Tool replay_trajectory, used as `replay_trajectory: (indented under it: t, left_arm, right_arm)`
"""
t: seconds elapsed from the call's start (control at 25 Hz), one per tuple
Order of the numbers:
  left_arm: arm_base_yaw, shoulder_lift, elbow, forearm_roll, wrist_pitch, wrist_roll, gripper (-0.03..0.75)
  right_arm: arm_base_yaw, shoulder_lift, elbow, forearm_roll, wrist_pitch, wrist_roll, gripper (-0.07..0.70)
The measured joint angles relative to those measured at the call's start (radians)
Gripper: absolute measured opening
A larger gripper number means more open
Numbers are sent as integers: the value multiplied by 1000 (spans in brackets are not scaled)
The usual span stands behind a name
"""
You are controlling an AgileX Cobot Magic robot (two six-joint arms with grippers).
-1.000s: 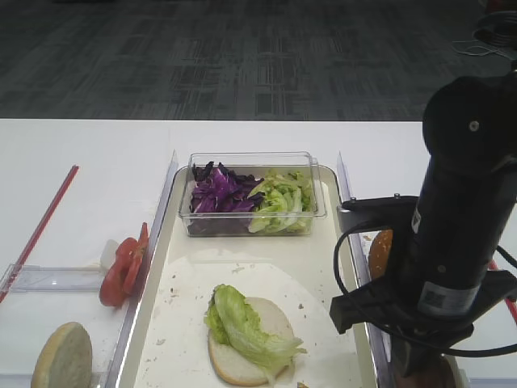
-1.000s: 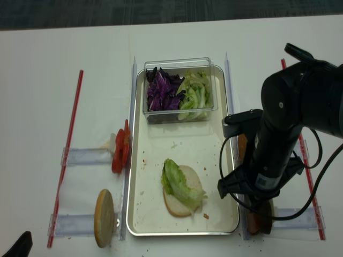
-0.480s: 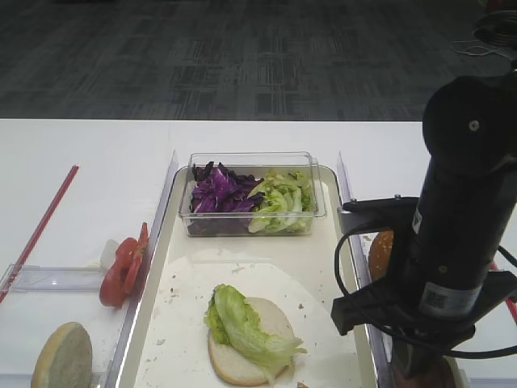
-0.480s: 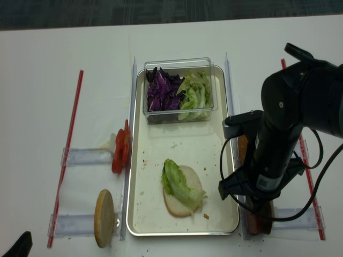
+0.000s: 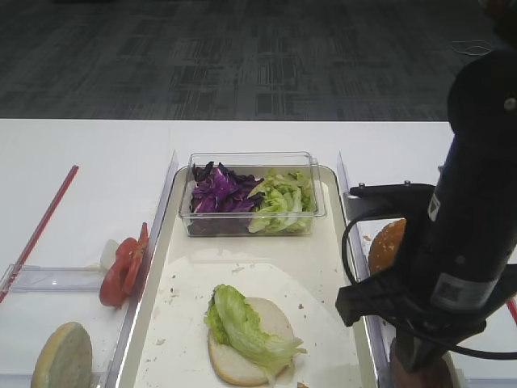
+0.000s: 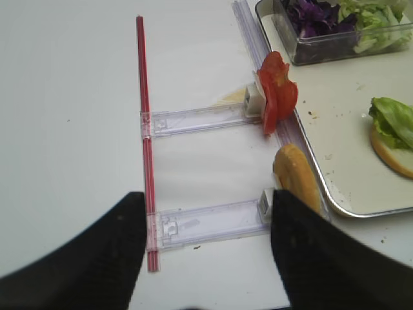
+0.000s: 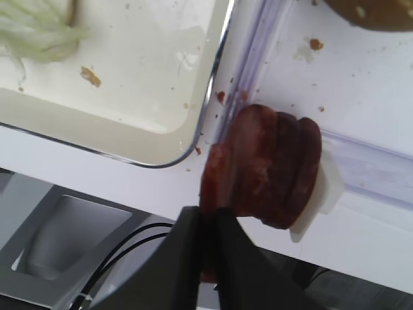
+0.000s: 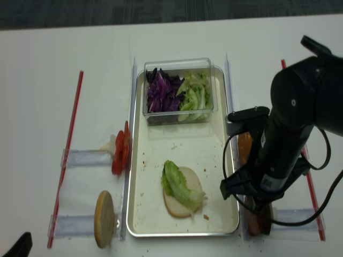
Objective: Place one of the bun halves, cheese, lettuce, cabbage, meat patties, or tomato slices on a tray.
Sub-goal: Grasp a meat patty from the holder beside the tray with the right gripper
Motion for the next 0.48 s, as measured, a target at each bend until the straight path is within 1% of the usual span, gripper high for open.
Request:
replay_trajectory:
  t: [0.28,0.48]
  left_arm:
    - [0,0,0,0,0,0,429]
    - [0,0,0,0,0,0,429]
  right_arm:
    - [0,-42,0,11,12,0,67]
    - [0,-55,-4,9,40,-3,67]
